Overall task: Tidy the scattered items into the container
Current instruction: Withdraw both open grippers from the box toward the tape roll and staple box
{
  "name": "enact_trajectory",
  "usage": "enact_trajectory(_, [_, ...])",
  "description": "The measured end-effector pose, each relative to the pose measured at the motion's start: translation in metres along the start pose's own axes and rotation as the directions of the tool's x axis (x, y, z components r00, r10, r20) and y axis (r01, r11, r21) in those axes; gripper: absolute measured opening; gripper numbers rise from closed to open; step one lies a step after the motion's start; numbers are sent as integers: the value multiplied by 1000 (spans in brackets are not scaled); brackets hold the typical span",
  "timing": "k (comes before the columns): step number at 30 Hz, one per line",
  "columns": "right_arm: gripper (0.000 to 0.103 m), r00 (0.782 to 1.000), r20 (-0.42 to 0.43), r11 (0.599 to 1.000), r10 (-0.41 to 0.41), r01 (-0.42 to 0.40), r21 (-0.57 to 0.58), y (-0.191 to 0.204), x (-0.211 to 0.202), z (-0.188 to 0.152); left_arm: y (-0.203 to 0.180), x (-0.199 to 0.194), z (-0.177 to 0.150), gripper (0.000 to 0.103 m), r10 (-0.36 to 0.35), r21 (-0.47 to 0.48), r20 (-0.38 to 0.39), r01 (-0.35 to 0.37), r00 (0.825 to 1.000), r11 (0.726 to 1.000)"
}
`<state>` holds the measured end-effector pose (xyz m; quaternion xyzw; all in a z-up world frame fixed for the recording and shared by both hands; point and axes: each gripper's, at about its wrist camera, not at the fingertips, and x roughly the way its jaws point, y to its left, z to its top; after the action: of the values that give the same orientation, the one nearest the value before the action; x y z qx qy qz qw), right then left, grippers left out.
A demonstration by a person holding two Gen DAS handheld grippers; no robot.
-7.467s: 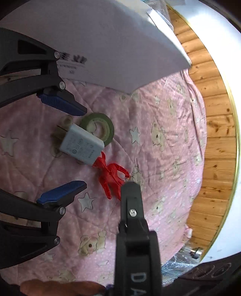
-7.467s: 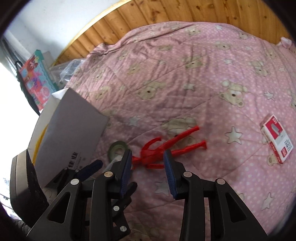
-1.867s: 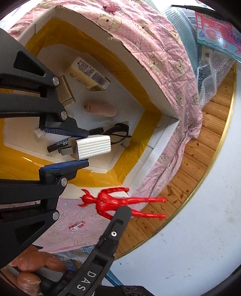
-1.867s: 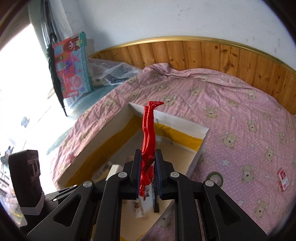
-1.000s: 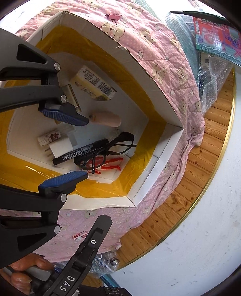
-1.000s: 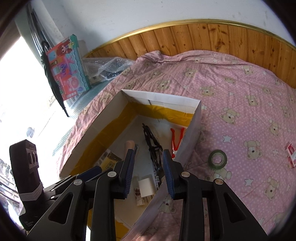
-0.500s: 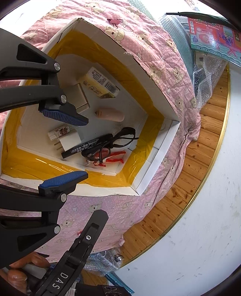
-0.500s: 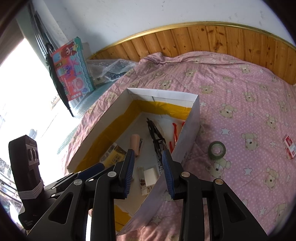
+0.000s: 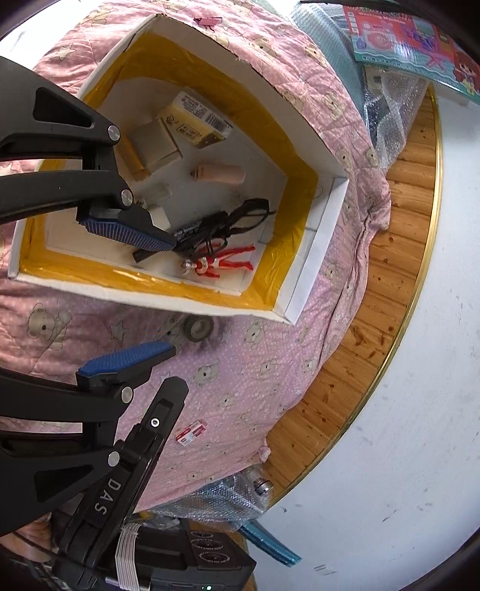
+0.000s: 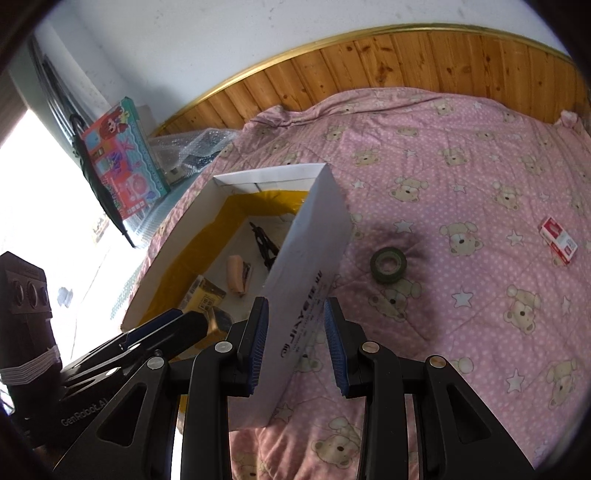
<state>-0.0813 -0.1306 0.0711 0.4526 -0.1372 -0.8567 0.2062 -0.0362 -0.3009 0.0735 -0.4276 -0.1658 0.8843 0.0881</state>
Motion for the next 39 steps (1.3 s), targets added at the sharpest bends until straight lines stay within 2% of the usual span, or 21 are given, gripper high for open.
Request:
enact_trajectory(6, [34, 1000, 15, 998, -9, 8, 60, -33, -11, -6, -39, 11, -5, 53, -15, 87, -22, 16, 1000, 996])
enact_trajectory(16, [34, 1000, 26, 989, -14, 10, 151, -85, -23, -13, -75, 38, -11, 53, -13, 140, -76, 23, 997, 990])
enact_trajectory(39, [34, 999, 32, 964, -43, 33, 264, -156, -38, -30, -115, 84, -17, 53, 28, 200, -151, 3, 988, 980])
